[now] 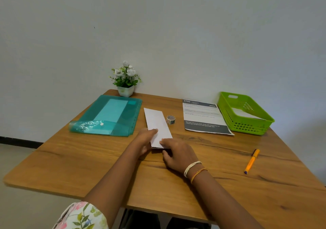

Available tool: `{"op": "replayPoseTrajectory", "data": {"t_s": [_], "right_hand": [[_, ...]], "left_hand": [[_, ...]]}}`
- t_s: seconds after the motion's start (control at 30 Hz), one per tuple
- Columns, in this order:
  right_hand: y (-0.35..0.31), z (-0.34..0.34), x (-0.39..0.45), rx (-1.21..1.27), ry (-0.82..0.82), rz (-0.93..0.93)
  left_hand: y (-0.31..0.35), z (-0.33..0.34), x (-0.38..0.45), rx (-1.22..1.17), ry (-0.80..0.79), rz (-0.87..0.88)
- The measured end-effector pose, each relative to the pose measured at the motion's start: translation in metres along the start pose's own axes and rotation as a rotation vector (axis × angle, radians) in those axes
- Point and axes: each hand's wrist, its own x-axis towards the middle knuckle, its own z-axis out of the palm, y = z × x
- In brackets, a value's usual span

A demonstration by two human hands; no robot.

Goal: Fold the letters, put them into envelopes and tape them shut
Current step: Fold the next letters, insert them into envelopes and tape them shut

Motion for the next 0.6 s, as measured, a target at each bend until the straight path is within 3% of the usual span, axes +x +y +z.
{"op": "replayPoseTrajectory", "data": {"t_s": [0.1, 0.23, 0.37, 0.6], "right_hand": [[-0.001, 0.003, 0.001, 0.039, -0.062, 0.06], [-0.004, 0.006, 0.0, 0.111, -0.063, 0.075], [-0.006, 0.006, 0.003, 0.084, -0.017, 0.033], [-0.003, 0.003, 0.001, -0.065, 0.24, -0.143]], "left_hand": [[-0.003, -0.005, 0.002, 0.153, 0.15, 0.072], [-0.01, -0.012, 0.0, -0.018, 0.029, 0.146], [-0.018, -0.014, 0.0, 0.047, 0.053, 0.196], [-0.015, -0.013, -0.001, 0.118, 0.065, 0.188]]}}
